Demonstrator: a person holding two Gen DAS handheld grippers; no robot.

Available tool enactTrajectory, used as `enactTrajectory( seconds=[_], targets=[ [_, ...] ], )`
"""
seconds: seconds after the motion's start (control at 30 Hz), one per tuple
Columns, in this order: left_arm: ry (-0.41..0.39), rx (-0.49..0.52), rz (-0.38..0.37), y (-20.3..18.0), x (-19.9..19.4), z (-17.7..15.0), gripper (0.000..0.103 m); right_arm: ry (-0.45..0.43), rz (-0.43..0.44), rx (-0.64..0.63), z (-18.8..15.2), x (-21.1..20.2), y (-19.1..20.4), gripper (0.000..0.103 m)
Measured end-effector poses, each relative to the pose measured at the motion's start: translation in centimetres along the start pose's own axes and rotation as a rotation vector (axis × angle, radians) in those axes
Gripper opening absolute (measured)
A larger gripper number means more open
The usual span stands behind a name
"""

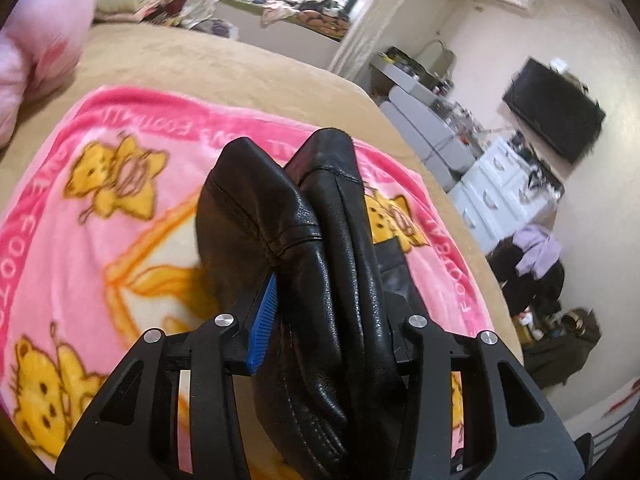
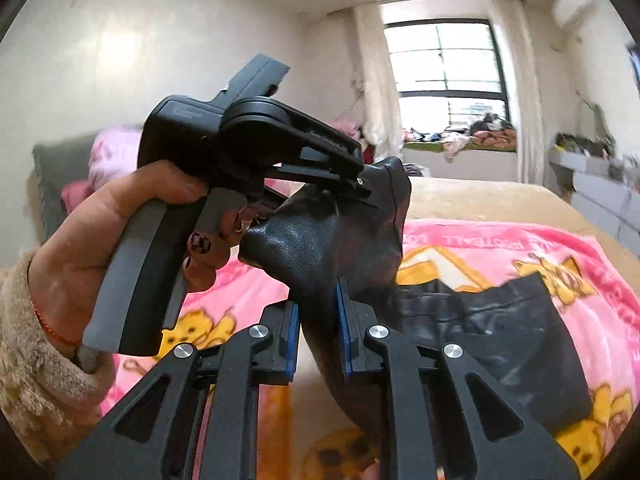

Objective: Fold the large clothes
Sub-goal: 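Fold the gripped jacket edge over onto the jacket with both tools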

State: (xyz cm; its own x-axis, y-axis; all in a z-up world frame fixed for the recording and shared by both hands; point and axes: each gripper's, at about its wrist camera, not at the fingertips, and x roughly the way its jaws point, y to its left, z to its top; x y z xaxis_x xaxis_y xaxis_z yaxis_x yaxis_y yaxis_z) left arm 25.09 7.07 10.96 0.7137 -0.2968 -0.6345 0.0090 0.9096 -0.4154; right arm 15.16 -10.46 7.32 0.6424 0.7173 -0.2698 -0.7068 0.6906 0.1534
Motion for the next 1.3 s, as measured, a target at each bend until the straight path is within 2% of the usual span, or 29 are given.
enactTrajectory(
  seconds=[0.1,0.27,0.47,0.57,1.3],
  targets=[
    [0.025,0.056,0.029,-3.7,2.0,0.3,0.037,-0.004,-0.022,0.052,-0.1,-1.2,-2.5,0.015],
    [0.056,0.108,0.058,-6.8,4.8,-0.4,0.038,0.011,-0.026,0.173,-0.9,-2.5,-6.0,0.015],
    [0.068,0.135,0.069,-9.2,6.7,-1.1,0.039,0.013,-0.078,0.185,-1.6,-3.5,-7.7,0.015],
    [0.069,0.153,0.070,-10.0,7.3,-1.3,0.039,0.012,-0.106,0.179,-2.1,-3.9,-8.2,0.015],
    [0.140,0.146,0.040,-12.5,12.5,-1.9,0.039,0.081,-0.185,0.375,-3.6,-4.3,-13.9,0.015]
  ],
)
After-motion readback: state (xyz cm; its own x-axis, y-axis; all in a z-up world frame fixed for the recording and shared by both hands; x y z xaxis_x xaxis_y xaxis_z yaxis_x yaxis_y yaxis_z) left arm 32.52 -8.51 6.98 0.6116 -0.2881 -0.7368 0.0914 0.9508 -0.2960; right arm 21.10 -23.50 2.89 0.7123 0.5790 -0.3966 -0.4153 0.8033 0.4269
